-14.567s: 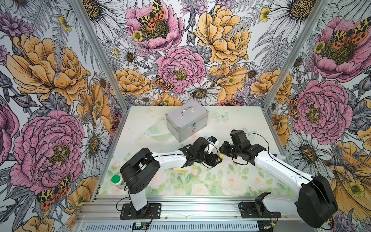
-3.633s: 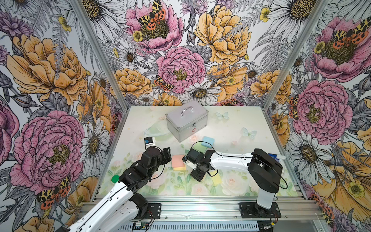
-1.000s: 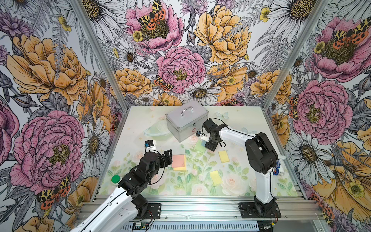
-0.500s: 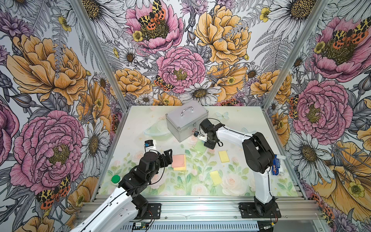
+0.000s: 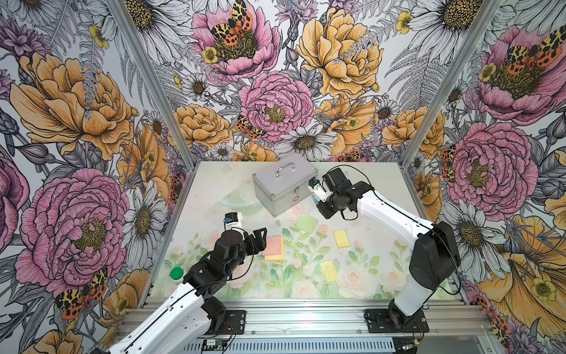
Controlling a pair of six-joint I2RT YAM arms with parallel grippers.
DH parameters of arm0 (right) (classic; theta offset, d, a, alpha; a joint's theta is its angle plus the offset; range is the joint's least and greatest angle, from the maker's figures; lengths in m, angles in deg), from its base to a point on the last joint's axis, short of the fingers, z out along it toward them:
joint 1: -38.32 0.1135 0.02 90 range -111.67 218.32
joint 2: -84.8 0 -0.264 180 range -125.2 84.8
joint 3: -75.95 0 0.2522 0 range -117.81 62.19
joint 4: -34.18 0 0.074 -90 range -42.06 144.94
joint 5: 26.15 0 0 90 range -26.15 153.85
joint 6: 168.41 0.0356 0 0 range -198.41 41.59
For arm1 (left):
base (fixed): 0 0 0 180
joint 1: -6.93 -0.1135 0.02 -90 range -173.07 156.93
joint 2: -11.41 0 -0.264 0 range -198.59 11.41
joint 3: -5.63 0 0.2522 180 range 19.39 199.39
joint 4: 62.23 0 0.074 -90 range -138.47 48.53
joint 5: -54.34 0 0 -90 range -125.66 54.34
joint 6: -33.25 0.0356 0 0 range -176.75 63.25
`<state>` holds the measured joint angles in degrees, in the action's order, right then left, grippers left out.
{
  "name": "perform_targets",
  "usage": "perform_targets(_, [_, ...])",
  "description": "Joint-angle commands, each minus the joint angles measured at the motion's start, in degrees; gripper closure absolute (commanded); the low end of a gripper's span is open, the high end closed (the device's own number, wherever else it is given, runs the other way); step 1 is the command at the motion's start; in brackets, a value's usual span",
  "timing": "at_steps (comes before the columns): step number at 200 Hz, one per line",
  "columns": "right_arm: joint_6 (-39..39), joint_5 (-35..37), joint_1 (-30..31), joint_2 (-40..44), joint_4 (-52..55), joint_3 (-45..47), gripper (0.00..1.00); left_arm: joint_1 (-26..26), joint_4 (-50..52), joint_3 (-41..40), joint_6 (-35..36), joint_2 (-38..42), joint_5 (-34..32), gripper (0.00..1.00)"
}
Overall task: Tear off pages from different memo pads
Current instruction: Pick up the memo pad from the center of the board, then adjust the memo pad.
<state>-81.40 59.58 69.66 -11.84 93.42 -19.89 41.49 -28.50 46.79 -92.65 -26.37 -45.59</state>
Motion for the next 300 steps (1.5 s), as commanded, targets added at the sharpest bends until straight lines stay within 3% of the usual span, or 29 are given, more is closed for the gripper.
perform_targets(1, [16.1,1.3,2.5,3.9,3.3,3.3,1.00,-0.7,-2.1,0.1,-0.3,-0.8,3.6,0.13])
perform_targets(15, [20.1,6.8,4.5,6.5,6.6,5.6,1.00,-0.7,-2.7,0.1,-1.6,-1.4,4.8,0.13])
perform_targets(30, [22.9,18.8,9.2,7.7,12.2,6.6,1.00,-0.7,-3.1,0.0,-2.9,-2.0,5.3,0.13])
perform_targets(42, [25.1,21.8,12.3,7.0,15.9,6.7,1.00,-0.7,-3.1,-0.1,-3.6,-2.1,5.3,0.13])
perform_targets(85, [30.8,15.1,21.1,2.1,9.0,11.3,1.00,-2.7,-3.0,-1.5,-6.6,-0.4,4.3,0.14])
perform_targets(123, [32.2,9.8,23.4,-6.8,0.6,9.6,1.00,-3.7,-3.0,-1.6,-7.1,-1.2,6.6,0.14])
perform_targets(146, [34.4,6.8,23.3,-7.9,-5.0,9.8,1.00,-3.8,-2.9,-1.6,-7.4,-1.9,8.4,0.15])
perform_targets(167, [37.0,6.7,23.1,-5.2,-9.0,11.4,1.00,-3.8,-4.9,-2.3,-10.5,-4.1,13.6,0.15])
perform_targets(192, [38.6,6.8,22.9,0.1,-13.2,14.7,1.00,-3.9,-16.2,-3.7,-17.0,-10.2,25.9,0.18])
perform_targets(212, [37.8,7.2,22.9,1.5,-13.4,16.3,1.00,-3.9,-21.8,-1.5,-19.7,-15.0,31.1,0.22])
perform_targets(250, [40.0,5.8,23.1,5.4,-20.8,22.2,1.00,-1.1,-20.9,4.2,-18.2,-18.3,26.9,0.25])
perform_targets(275, [39.6,8.2,23.6,9.5,-23.0,23.8,1.00,0.3,-20.7,4.9,-18.1,-22.7,24.0,0.32])
perform_targets(300, [38.0,9.5,23.8,11.9,-24.0,25.0,1.00,2.8,-20.7,6.2,-17.6,-27.1,21.0,0.32])
